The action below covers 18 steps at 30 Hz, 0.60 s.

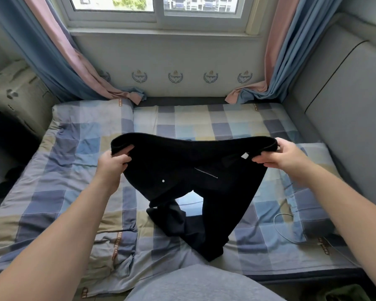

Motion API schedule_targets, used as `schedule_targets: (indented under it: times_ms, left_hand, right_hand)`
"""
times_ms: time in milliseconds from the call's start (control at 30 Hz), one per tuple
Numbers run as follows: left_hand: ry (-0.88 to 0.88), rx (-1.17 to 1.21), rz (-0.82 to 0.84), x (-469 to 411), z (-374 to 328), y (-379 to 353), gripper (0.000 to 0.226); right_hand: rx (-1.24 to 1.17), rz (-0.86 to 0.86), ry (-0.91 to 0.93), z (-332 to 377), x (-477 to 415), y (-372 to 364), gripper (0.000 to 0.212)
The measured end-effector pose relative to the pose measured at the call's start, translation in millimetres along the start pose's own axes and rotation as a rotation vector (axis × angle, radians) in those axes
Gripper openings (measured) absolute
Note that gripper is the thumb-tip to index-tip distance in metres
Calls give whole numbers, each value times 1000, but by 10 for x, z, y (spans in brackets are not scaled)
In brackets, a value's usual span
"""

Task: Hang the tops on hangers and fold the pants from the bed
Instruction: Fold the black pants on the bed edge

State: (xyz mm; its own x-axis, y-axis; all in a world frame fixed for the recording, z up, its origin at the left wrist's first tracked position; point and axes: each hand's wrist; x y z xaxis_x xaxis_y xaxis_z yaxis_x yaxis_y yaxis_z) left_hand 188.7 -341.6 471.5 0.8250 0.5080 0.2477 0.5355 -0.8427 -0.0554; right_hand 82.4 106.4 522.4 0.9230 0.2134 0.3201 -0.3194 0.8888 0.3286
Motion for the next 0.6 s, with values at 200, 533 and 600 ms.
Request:
schedule_targets:
  times_ms: [200, 533, 600]
  left_hand:
    - [-403, -395, -348, -268, -690, -210, 30]
    - [-671, -385, -457, -507, -2399, -473, 37]
    - [-675, -252, -411, -486, -2730, -544, 25]
  right_hand:
    - [370, -376, 338, 717, -136, 187, 17]
    - [237, -535, 583, 2346, -92, 611, 26]
    - [275, -586, 645, 2734, -60, 681, 30]
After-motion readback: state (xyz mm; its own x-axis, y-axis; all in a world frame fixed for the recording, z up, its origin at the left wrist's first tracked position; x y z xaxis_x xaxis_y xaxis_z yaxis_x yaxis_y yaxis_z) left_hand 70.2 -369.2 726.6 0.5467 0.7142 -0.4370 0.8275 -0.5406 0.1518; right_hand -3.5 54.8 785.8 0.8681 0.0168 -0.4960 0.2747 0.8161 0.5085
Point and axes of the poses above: each hand's wrist, its own x-axis away from the middle knuckle, its own y-axis out of the back of the hand, z = x × y, and after that the axes turned 3 degrees about -y, right-handed
